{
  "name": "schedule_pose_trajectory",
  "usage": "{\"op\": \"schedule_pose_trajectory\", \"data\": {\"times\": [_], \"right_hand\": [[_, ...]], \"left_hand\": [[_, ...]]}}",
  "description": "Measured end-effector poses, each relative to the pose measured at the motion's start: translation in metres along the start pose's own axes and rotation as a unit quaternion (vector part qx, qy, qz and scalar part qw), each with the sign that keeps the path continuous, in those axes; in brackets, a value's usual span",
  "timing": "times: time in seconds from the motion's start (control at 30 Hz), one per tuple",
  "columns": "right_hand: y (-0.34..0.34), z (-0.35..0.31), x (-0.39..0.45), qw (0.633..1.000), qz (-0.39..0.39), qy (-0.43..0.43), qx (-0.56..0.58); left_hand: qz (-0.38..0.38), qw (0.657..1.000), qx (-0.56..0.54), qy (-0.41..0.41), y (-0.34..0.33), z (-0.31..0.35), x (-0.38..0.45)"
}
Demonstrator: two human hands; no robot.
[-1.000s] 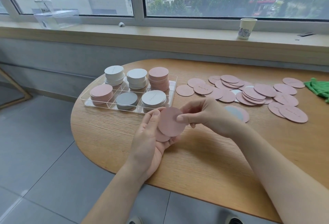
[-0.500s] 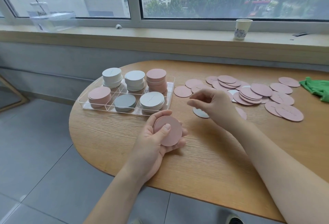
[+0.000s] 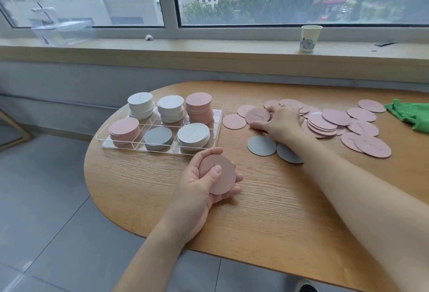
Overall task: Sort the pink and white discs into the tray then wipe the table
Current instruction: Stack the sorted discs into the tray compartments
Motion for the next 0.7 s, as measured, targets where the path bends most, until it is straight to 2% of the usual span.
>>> {"op": "schedule_pose_trajectory", "data": {"times": [0.1,0.17,0.3,0.4,0.47,0.53,0.6,0.7], "right_hand": [[0.011,-0.012,-0.008,0.992,0.057,0.08,0.079],[0.021,-0.015,-0.017,0.976,0.069,0.122,0.168],[0.037,-0.018,-0.046,0.933,0.02,0.132,0.335],[0.037,-0.023,-0.08,0.872,-0.087,0.129,0.463],[0.025,-0.03,-0.104,0.848,-0.18,0.134,0.48],[0.012,-0.038,-0.126,0.843,-0.24,0.144,0.46],[0.003,-0.045,-0.141,0.849,-0.256,0.158,0.435],[-0.002,-0.057,-0.153,0.866,-0.233,0.197,0.396]], "left_hand": [[0.0,1.0,-0.001,0.0,0.0,0.0,0.001],[0.0,1.0,0.002,-0.002,0.0,0.0,0.002],[0.004,1.0,-0.001,-0.008,0.002,0.001,0.001],[0.016,1.0,-0.008,-0.017,0.004,0.003,0.0],[0.032,0.999,-0.016,-0.022,0.006,0.005,-0.001],[0.048,0.998,-0.022,-0.025,0.008,0.006,-0.002],[0.055,0.998,-0.022,-0.028,0.008,0.006,-0.003],[0.053,0.998,-0.011,-0.027,0.007,0.006,-0.003]]}}
Point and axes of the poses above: each hand's wrist, its own x-axis towards the middle knuckle, its own y-axis out of the back of the hand, z = x × y, the point moved 10 cm from there along x, towards the middle knuckle, and after that the axes turned 6 degrees about -y, right-handed, at the moved point
